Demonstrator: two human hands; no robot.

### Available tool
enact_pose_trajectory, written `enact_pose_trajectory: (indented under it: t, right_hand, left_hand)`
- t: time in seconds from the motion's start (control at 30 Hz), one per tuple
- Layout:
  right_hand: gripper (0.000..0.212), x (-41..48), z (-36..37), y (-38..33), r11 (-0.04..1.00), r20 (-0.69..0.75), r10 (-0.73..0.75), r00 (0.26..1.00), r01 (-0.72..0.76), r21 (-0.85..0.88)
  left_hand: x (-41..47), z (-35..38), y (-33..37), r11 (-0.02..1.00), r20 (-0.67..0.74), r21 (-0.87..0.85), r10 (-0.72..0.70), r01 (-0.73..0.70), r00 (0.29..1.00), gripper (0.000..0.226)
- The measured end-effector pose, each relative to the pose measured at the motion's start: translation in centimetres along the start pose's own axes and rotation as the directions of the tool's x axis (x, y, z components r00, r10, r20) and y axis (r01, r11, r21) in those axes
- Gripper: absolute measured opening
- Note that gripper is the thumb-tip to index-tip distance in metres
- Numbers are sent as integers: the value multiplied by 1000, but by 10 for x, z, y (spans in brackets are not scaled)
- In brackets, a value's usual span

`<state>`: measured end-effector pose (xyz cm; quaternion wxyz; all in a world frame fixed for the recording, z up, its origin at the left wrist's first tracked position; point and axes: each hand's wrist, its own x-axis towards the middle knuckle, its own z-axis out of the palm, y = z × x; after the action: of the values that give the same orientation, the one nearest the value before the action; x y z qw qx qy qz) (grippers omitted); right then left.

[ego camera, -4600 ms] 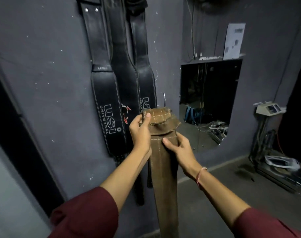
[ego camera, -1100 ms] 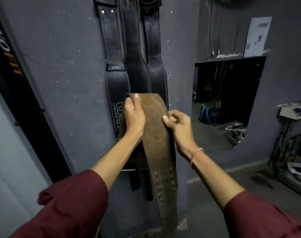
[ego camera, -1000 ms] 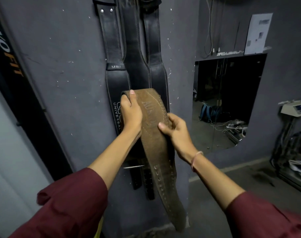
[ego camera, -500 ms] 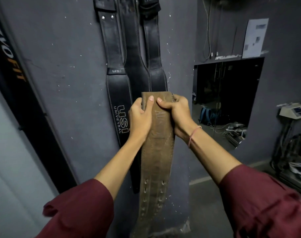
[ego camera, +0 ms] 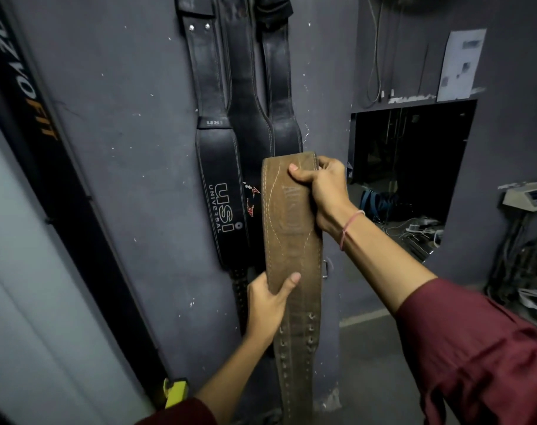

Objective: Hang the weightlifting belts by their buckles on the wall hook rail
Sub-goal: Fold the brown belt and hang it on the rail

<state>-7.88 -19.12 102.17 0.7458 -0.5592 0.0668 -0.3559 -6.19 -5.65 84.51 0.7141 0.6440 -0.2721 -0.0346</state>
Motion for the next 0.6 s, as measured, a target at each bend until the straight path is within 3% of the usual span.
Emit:
enact_pose_trajectory:
  t: [0.07, 0.13, 0.2, 0.33, 0.4, 0.6]
  right_hand:
    - [24, 0, -6, 3, 1000, 18, -20, 1000, 20, 12]
    - [24, -5, -11, 9, 999, 46, -39, 998, 39, 5]
    - [23, -11, -15, 14, 998, 70, -57, 996, 58, 0]
    - [28, -20, -23, 15, 995, 168, -97, 981, 97, 10]
    - [30, -24, -25, 16, 993, 205, -113, 972, 117, -7]
    - [29, -35, -37, 24, 998, 212, -49, 976, 59, -39]
  left_hand:
    - [17, 6, 24, 996, -78, -2, 87, -87, 993, 34]
    - [41, 10, 53, 987, -129, 16, 160, -159, 979, 48]
    - [66, 13, 84, 989, -113, -2, 145, -146, 983, 50]
    - [107, 15, 131, 951, 53, -254, -168, 176, 984, 53]
    - [115, 14, 144, 913, 102, -312, -242, 262, 965, 50]
    - [96, 17, 149, 925, 77, -367, -75, 98, 994, 36]
